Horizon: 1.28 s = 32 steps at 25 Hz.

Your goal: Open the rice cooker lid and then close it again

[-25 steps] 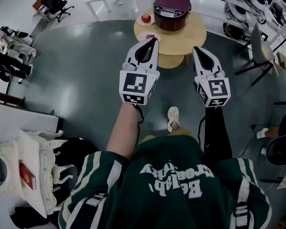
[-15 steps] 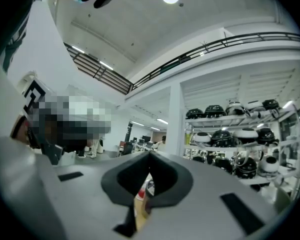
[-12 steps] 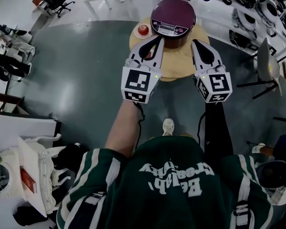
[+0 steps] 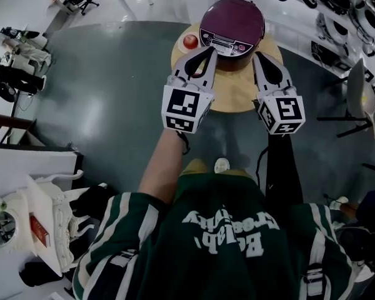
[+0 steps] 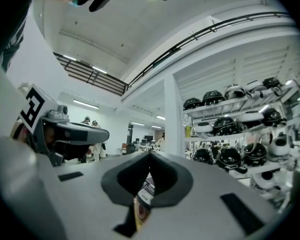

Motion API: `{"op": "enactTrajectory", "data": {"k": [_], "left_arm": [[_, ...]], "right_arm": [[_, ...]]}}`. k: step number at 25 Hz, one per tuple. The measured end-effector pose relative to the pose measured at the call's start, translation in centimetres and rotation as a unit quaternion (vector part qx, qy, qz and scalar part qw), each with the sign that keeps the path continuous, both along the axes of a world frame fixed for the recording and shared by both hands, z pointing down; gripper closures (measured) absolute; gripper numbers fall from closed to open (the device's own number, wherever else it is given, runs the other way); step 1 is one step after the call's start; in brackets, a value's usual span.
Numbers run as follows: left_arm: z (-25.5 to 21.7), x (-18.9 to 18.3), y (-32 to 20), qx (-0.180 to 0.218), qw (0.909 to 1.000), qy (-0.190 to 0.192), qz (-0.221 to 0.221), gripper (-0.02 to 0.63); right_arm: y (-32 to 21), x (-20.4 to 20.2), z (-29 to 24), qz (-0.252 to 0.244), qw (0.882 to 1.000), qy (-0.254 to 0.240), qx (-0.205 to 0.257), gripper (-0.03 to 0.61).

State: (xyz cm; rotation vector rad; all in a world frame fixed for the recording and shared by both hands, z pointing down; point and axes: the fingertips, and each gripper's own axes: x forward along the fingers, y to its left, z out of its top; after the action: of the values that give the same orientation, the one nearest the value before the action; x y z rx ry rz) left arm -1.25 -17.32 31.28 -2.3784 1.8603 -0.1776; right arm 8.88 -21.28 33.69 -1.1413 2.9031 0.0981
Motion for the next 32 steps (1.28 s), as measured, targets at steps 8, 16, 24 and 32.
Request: {"op": "enactTrajectory", "data": {"k": [8, 16, 24, 32], "left_arm": [[2.7, -2.2, -5.4, -0.027, 0.9992, 0.006, 0.030, 0.618], [4.1, -5.1, -13.0, -0.032, 0.9941, 0.002, 0.103, 0.618], [7.5, -6.7, -18.2, -0.076, 0.9839, 0.038, 0.157, 0.620], [12.0, -6.0, -19.8, -0.123, 0.9723, 0.036, 0.196, 0.618]], "right_arm": [[-4.4, -3.0, 2.0, 0.020, 1.000, 0.008, -0.021, 0.574], [-10.8, -6.8, 4.2, 0.082, 0.994, 0.034, -0.056, 0.575], [-14.6, -8.9, 7.6, 0.121, 0.987, 0.055, -0.091, 0.575], [-15.9, -10.4, 12.3, 0.131, 0.977, 0.093, -0.139, 0.575]]}}
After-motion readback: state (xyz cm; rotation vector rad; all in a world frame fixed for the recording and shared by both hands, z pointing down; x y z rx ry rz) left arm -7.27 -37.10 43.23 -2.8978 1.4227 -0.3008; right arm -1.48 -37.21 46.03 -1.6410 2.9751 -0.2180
